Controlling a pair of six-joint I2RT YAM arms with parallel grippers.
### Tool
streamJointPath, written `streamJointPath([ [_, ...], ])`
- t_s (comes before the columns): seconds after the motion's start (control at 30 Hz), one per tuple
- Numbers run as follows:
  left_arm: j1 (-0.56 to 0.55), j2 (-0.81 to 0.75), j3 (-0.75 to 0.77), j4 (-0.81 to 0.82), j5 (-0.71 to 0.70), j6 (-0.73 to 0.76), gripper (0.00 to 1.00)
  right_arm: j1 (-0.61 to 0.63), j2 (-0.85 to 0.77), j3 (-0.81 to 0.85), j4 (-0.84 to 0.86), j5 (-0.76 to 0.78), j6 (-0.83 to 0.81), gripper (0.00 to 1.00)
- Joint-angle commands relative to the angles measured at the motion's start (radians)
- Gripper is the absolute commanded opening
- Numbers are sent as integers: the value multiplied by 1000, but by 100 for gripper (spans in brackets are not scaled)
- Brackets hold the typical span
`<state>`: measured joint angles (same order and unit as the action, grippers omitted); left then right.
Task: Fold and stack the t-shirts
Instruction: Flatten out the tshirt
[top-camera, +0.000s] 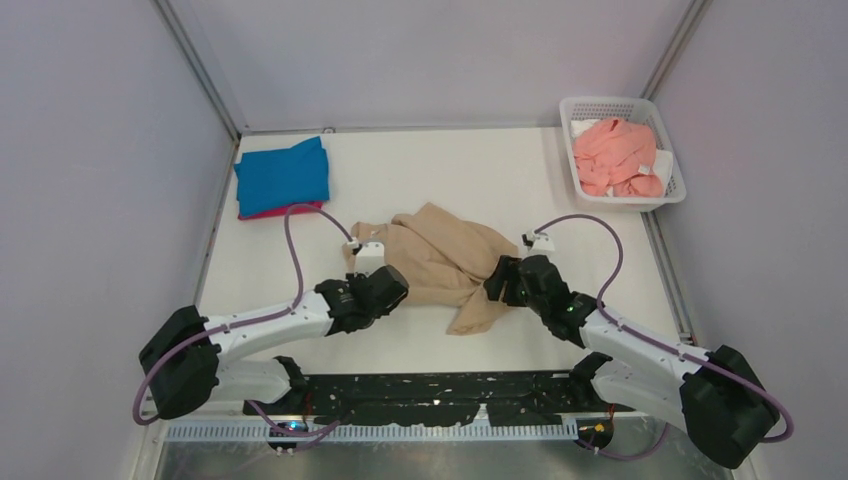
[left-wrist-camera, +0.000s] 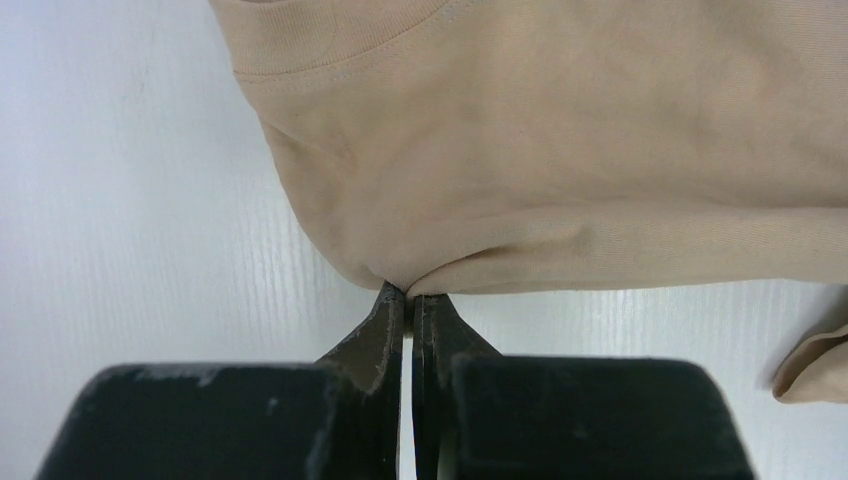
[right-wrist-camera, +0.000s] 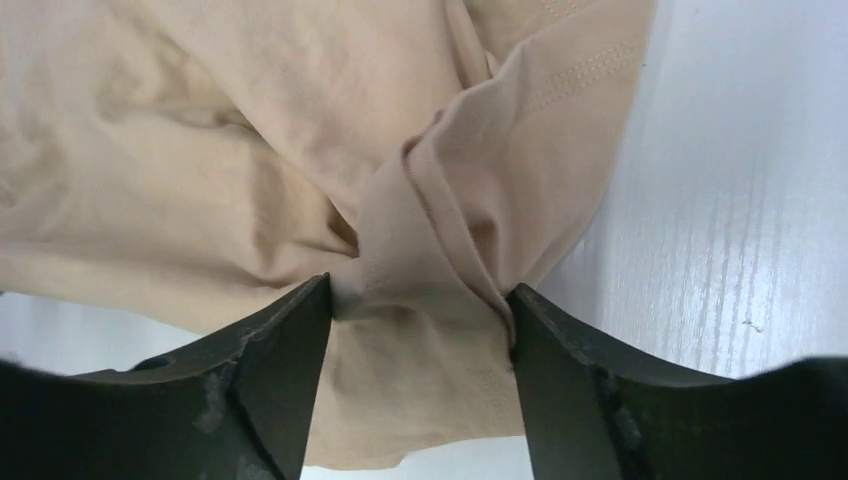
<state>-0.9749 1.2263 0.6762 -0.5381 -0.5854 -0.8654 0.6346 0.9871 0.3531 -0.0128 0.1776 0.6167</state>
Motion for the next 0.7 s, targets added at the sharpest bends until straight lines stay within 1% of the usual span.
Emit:
streamJointPath([
  [0.0,4,10,10,-1,-45,-43,0,-1,-33,19,-34,93,9,58],
  [0.03,4,10,12,-11,-56,-48,0,-1,-51,23,-64,142,11,41],
  [0.07,4,7,15,-22,-69,-52,0,-1,-69,30,-117,166,15,33],
  [0.1,5,4,19,-36,-81,-58,0,-1,-78,34,-146,224,20,15],
  [0.13,4,-1,22,-53,-96,-70,0,-1,-101,44,-203,249,30,10],
  [0.17,5,-9,26,-71,-112,-80,0,-1,-116,49,-225,298,36,6],
  [0.27,18,-53,52,-150,-178,-107,0,-1,-187,91,-328,395,38,6],
  [0.3,31,-75,68,-183,-208,-114,0,-1,-200,107,-349,451,36,5],
  [0.33,46,-110,98,-216,-234,-121,0,-1,-220,143,-383,476,29,5],
  [0.37,60,-142,117,-239,-257,-120,0,-1,-226,181,-405,521,23,5],
  [0.43,76,-216,149,-249,-300,-82,0,-2,-242,251,-434,565,5,5],
  [0.53,79,-334,217,-243,-358,5,0,-3,-258,348,-404,534,-62,5],
  [0.57,79,-376,242,-231,-380,47,0,-3,-262,399,-376,497,-110,5],
  [0.67,79,-507,299,-129,-397,197,0,-3,-289,506,-347,436,-177,5],
])
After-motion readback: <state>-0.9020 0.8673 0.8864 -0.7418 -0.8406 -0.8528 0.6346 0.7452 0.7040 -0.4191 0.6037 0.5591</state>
